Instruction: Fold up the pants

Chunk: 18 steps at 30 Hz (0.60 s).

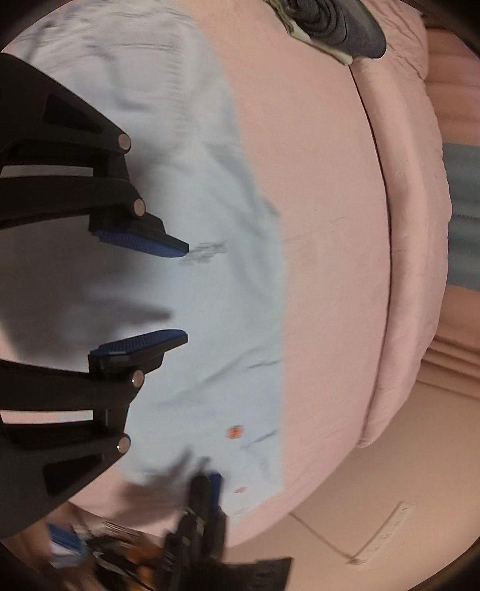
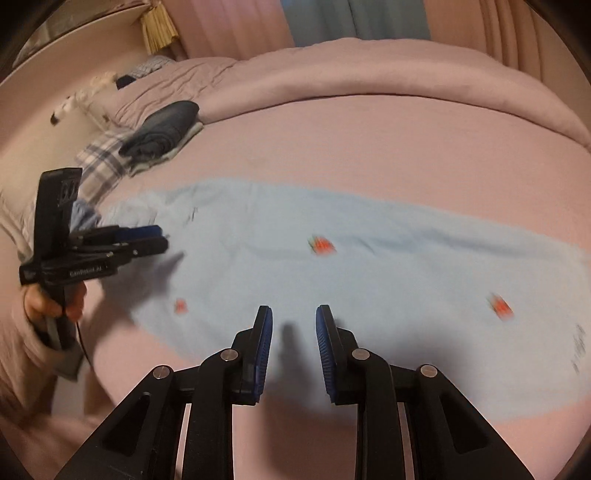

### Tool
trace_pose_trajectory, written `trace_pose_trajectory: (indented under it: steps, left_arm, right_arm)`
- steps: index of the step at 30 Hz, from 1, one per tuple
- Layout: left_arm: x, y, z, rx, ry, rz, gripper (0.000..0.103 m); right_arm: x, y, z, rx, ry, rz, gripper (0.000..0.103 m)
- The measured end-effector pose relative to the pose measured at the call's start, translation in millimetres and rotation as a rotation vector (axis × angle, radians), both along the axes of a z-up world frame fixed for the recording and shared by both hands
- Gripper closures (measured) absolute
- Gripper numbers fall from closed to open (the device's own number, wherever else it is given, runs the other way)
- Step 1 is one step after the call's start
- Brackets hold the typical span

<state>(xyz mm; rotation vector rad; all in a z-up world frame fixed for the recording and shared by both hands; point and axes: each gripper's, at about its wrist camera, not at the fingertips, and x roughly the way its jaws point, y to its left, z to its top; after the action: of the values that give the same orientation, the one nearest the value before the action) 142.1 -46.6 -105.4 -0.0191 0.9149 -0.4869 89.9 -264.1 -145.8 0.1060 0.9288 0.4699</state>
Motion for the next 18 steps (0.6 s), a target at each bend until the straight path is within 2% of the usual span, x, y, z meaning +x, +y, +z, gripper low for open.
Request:
trace_pose_trajectory:
  steps: [4, 7, 8, 9, 10, 12, 14, 17, 18]
  left_arm:
    - [37, -6, 4, -0.061, 0.022, 0.059, 0.064]
    - [52, 10, -17, 0.036, 0.088, 0.148, 0.066]
    - [53, 18, -28, 0.054, 0.109, 0.158, 0.077]
    - [50, 28, -29, 0.031, 0.081, 0.166, 0.089]
    - [47, 36, -28, 0.032, 0.083, 0.179, 0.094]
    - [41, 50, -24, 0.025, 0.082, 0.200, 0.093]
    - [30, 67, -17, 0.052, 0.063, 0.207, 0.094]
    - [17, 78, -13, 0.078, 0.039, 0.205, 0.088]
    - [14, 82, -13, 0.112, 0.024, 0.225, 0.081]
  right_arm:
    - [42, 31, 0, 0.063, 0.043, 0.003, 0.077]
    - [67, 55, 2, 0.102, 0.082, 0.044, 0.077]
    - [77, 65, 2, 0.107, 0.094, 0.061, 0.077]
    - [85, 74, 2, 0.105, 0.102, 0.071, 0.077]
    - [97, 88, 3, 0.105, 0.109, 0.089, 0.077]
    - [112, 108, 6, 0.125, 0.112, 0.126, 0.077]
    - [126, 122, 9, 0.147, 0.129, 0.158, 0.075]
    - [149, 151, 4, 0.110, 0.191, 0.175, 0.068]
    - [154, 156, -3, 0.092, 0.232, 0.184, 0.068]
